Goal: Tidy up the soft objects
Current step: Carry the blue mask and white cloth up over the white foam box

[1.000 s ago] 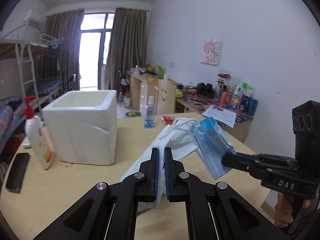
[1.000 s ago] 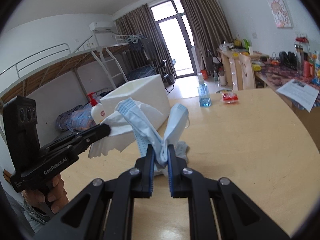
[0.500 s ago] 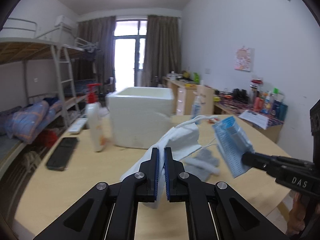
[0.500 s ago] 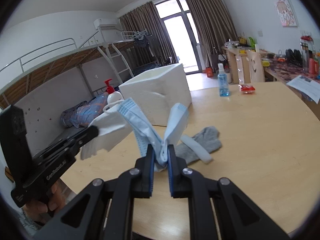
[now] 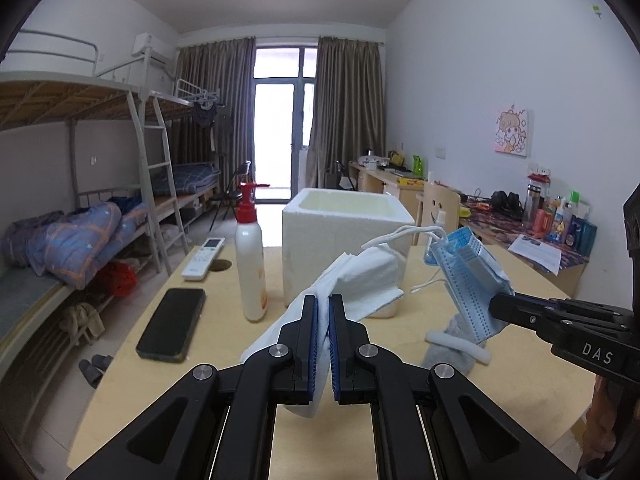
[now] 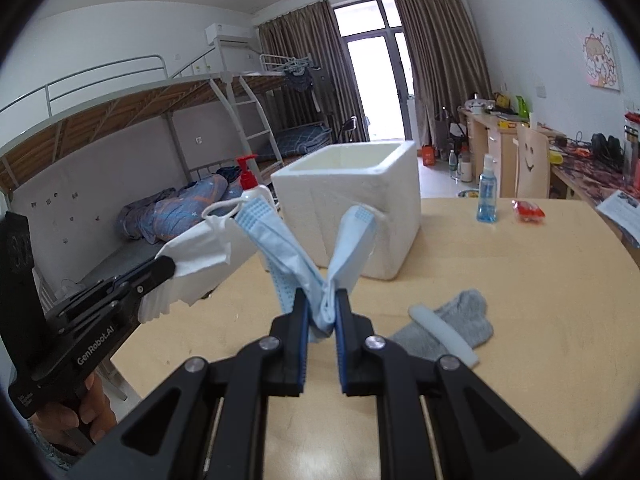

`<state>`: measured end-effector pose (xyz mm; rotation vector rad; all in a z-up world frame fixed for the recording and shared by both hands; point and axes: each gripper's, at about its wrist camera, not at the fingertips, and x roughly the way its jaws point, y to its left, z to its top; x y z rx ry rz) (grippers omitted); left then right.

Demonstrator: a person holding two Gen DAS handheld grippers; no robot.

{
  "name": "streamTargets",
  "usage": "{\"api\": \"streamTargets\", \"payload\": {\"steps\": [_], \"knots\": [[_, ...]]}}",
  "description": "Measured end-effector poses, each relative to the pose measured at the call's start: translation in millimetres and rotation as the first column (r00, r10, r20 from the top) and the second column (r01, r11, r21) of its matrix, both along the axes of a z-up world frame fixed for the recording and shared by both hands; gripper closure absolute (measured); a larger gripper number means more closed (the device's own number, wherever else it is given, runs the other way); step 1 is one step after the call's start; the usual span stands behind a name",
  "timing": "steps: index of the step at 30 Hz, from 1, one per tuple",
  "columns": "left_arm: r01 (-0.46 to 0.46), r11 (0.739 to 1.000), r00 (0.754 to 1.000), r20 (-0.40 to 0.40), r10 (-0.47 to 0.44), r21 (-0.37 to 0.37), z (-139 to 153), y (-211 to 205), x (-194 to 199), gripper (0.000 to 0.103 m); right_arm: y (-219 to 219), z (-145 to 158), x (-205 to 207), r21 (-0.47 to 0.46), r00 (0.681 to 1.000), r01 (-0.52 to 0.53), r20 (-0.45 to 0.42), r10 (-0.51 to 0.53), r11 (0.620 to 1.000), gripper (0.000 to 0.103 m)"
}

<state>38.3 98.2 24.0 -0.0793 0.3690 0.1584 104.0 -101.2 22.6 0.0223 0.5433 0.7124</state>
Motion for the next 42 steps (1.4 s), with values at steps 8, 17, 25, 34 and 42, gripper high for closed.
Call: {"api": "streamTargets", "payload": {"steps": [8, 17, 25, 34, 42], "knots": [[-0.030, 1.000, 1.000, -0.008, 0.030, 0.009, 5, 11, 30, 0.097, 10, 14, 21, -0.030, 0.999, 0.030, 0.040, -0.029, 0.999, 0.088], [-0.030, 0.999, 1.000, 0.000, 0.030, 0.018, 13, 15, 49, 0.097, 20, 22, 49, -0.051, 0.998, 0.051, 0.042, -0.049, 0.997, 0.088], [-0.036, 0.999, 0.999, 0.000, 0.036, 0.015, 21, 23, 64, 0.097, 31, 24, 67, -0.074, 0.997, 0.070, 0.041, -0.067, 0.995, 0.088], [-0.027, 0.999, 0.999, -0.016, 0.028, 0.021, 19, 29, 78, 0.097, 44, 36, 87, -0.079, 0.996, 0.070, 0.058, -0.065, 0.994, 0.088], [-0.041, 0.999, 0.999, -0.035, 0.041, 0.002, 14, 41, 90, 0.097, 64, 46, 105, -0.101, 0.996, 0.059, 0.079, -0.051, 0.993, 0.088]]}}
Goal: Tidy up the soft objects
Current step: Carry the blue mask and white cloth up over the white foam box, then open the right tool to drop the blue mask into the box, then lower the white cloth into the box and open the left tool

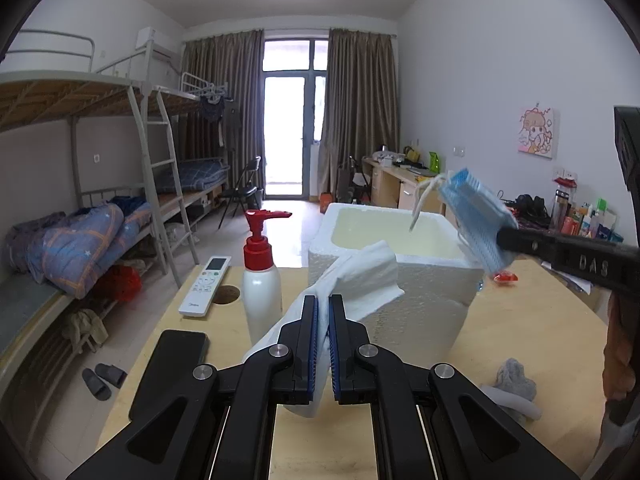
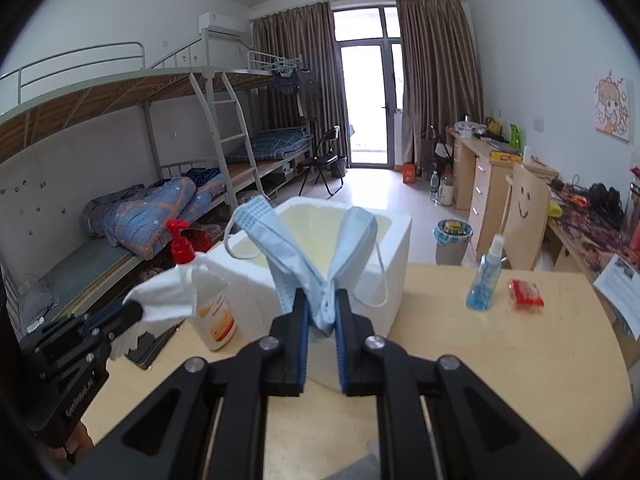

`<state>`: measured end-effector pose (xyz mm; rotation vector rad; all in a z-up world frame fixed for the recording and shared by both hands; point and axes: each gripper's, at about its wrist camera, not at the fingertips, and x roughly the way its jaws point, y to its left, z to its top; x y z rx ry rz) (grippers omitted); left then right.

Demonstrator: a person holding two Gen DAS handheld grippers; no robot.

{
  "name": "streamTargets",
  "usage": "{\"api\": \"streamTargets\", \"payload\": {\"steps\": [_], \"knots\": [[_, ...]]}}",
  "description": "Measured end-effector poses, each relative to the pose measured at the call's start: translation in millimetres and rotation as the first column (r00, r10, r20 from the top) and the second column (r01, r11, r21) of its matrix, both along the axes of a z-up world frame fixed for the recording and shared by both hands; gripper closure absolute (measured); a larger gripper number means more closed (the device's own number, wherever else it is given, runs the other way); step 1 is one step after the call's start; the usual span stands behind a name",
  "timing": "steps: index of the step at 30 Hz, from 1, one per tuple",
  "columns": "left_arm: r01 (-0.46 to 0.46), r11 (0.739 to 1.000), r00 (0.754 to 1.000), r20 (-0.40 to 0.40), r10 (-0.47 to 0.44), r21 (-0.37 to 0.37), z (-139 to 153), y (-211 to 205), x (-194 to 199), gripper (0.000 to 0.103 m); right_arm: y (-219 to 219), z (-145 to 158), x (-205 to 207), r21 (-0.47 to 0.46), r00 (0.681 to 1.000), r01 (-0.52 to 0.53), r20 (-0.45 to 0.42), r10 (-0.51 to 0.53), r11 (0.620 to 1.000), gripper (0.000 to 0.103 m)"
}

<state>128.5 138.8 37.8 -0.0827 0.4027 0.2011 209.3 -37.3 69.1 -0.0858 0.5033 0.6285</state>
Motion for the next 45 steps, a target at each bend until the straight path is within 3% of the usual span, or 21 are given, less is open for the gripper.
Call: {"api": "streamTargets", "payload": {"steps": [19, 21, 25, 27, 37, 45], "knots": [[-0.013, 0.999, 1.000, -0.025, 0.012, -0.042, -10, 19, 8, 0.097, 32, -2, 57, -0.001, 0.998, -0.003, -0.057, 0.003, 1.000, 0.088], [-0.012, 0.999, 1.000, -0.025, 0.011, -0.046, -10, 20, 7, 0.097, 33, -6, 60, -0.008, 0.998, 0.001, -0.063, -0.001, 1.000, 0.081], [-0.017, 0.999, 1.000, -0.025, 0.016, -0.040, -9, 19, 6, 0.097, 32, -12, 68, 0.004, 0.994, 0.000, -0.106, 0.001, 1.000, 0.055], [-0.024, 0.999, 0.999, -0.026, 0.023, -0.039, -9, 20, 6, 0.097, 31, -11, 69, 0.025, 0.992, -0.009, -0.128, 0.012, 1.000, 0.054], [-0.009, 0.999, 1.000, -0.025, 0.008, -0.046, -5, 17, 5, 0.097, 9, -1, 39, 0.054, 0.997, -0.005, -0.083, 0.009, 0.999, 0.016], [0.025, 0.999, 0.999, -0.026, -0.026, -0.025, 6, 4, 12, 0.097, -13, -9, 18, 0.067, 0.999, -0.013, -0.040, 0.016, 0.998, 0.008]]}}
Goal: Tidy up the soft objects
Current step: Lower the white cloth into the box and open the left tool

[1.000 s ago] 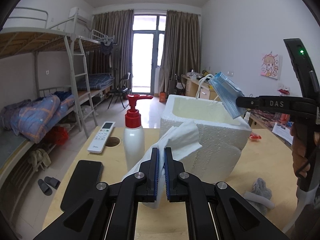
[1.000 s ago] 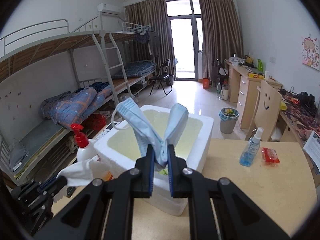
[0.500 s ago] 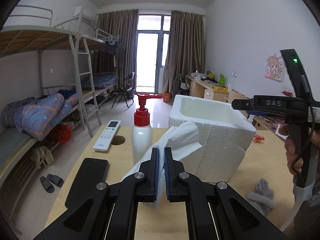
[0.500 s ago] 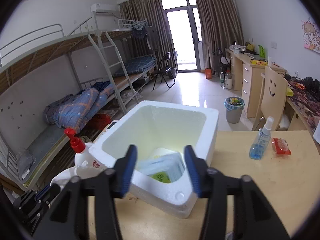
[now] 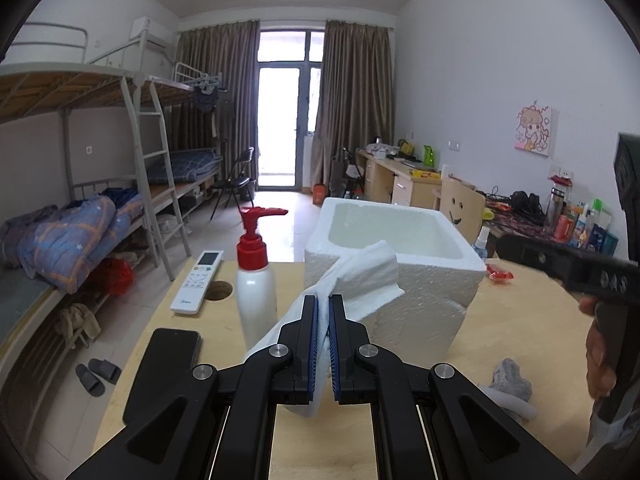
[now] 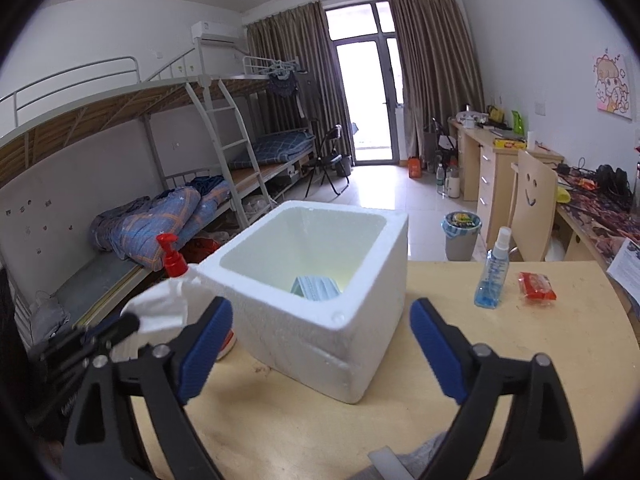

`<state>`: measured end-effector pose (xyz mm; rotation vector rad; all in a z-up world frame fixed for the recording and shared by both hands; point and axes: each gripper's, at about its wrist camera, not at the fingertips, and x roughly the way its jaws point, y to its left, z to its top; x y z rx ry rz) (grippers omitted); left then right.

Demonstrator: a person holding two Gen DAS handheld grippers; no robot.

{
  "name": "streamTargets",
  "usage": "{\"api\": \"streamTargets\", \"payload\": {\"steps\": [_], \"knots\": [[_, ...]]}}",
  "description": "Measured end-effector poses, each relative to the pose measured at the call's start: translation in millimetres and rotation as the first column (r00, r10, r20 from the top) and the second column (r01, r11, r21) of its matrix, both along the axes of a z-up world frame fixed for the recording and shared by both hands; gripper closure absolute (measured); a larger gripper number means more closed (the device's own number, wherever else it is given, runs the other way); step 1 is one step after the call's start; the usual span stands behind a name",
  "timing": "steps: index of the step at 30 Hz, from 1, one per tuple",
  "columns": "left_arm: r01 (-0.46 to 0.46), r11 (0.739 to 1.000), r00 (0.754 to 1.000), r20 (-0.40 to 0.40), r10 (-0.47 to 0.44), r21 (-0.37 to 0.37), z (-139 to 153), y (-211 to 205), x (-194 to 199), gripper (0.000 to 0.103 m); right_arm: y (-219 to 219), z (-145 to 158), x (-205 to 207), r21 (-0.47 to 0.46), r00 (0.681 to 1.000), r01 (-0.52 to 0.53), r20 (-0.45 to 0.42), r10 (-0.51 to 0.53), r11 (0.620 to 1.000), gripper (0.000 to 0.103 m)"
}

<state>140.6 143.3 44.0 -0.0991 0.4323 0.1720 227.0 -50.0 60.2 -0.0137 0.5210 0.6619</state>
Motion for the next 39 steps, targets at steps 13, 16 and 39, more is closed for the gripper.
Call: {"api": "streamTargets", "payload": {"steps": [13, 16, 39], "knots": [[0.054, 0.998, 0.998, 0.022, -0.055, 0.033, 23, -16, 26, 0.097, -33, -15, 1, 0.036, 0.999, 0.032, -0.025, -0.031, 0.999, 0.008], [0.055, 0.998, 0.998, 0.018, -0.056, 0.041, 28, -19, 35, 0.097, -37, -15, -1, 0.046, 0.999, 0.025, -0.024, -0.024, 0.999, 0.008], [0.113, 0.992, 0.993, -0.042, -0.111, 0.057, 33, -26, 104, 0.097, -73, -24, -11, 0.064, 0.995, 0.094, -0.023, -0.093, 0.994, 0.008]]}}
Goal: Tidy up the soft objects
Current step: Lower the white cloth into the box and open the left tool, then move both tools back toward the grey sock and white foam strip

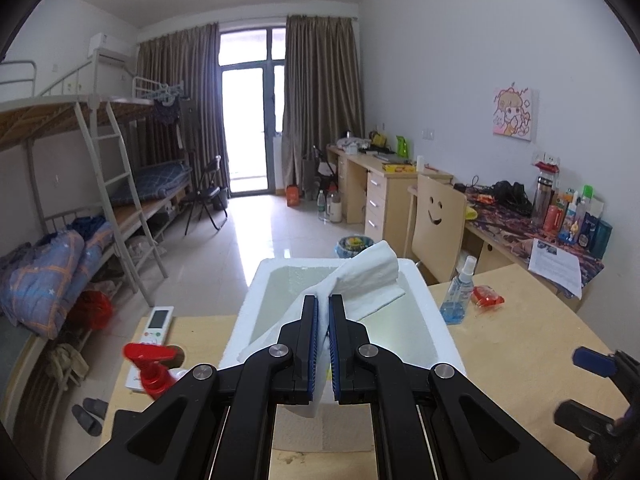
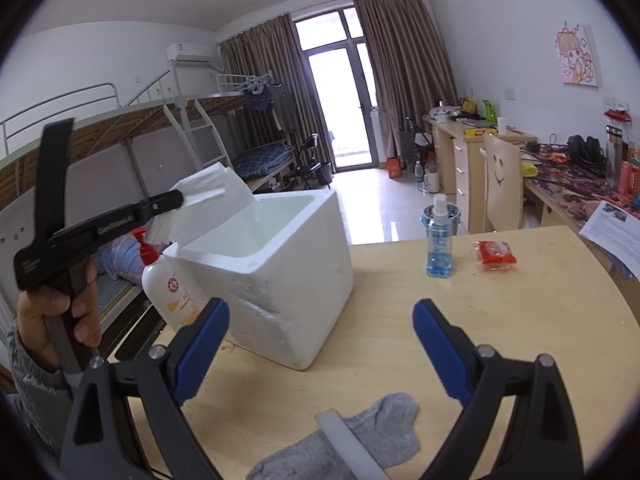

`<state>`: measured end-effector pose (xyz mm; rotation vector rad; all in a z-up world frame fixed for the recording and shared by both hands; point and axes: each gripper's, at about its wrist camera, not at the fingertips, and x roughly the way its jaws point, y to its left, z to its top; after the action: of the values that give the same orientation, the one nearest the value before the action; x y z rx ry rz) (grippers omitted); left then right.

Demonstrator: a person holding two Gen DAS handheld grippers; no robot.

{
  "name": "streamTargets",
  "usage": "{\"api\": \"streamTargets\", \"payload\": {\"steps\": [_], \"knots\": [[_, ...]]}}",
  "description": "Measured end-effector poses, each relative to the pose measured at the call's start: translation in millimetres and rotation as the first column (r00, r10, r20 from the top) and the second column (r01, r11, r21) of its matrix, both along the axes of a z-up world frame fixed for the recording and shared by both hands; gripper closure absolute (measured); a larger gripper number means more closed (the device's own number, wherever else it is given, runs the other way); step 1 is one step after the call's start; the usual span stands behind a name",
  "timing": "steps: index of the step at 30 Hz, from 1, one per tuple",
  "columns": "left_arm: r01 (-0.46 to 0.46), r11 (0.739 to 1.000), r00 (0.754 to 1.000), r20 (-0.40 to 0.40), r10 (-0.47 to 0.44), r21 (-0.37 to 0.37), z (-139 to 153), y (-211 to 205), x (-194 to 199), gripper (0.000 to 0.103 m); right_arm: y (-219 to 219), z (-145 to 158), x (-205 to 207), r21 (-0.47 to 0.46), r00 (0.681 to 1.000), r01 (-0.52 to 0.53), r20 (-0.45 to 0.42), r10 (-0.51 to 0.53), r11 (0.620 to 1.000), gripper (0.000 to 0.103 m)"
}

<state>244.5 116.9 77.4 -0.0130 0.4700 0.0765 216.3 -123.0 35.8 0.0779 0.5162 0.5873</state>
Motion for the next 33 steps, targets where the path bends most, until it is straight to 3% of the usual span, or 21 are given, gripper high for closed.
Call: {"api": "streamTargets", "payload": {"steps": [6, 7, 8, 9, 11, 12, 17, 33], "knots": [[-0.006, 1.000, 0.999, -0.034, 0.005, -0.016, -5, 4, 17, 0.094, -6, -1, -2, -0.011, 1.000, 0.026, 0.004, -0.026, 1.000, 0.008], [-0.001, 1.000, 0.999, -0.038, 0.000, -0.018, -5, 4, 18, 0.087, -7, -1, -2, -0.014, 1.000, 0.030, 0.005, -0.030, 0.999, 0.008], [0.013, 1.000, 0.999, -0.041, -0.014, -0.023, -5, 3, 18, 0.071, -8, -1, -2, -0.016, 0.999, 0.035, 0.005, -0.035, 0.999, 0.008], [0.018, 0.999, 0.999, -0.039, -0.019, -0.027, -5, 3, 18, 0.062, -9, -1, -2, -0.017, 0.999, 0.040, 0.005, -0.039, 0.999, 0.008], [0.008, 1.000, 1.000, -0.022, -0.009, -0.022, -2, 2, 15, 0.032, -11, -1, -1, -0.016, 0.999, 0.045, 0.003, -0.045, 0.999, 0.008], [0.002, 1.000, 1.000, -0.013, -0.003, -0.020, -1, 1, 13, 0.023, -11, -1, -1, -0.015, 0.999, 0.047, 0.003, -0.047, 0.999, 0.008], [0.010, 1.000, 0.999, 0.032, -0.009, -0.027, 9, -6, 3, 0.001, -14, -2, -2, -0.014, 0.999, 0.053, 0.002, -0.053, 0.999, 0.008], [0.061, 0.998, 0.994, 0.087, -0.062, 0.011, 32, -23, -55, 0.001, -21, 16, -30, 0.002, 0.996, 0.064, 0.064, -0.064, 0.998, 0.003]]}}
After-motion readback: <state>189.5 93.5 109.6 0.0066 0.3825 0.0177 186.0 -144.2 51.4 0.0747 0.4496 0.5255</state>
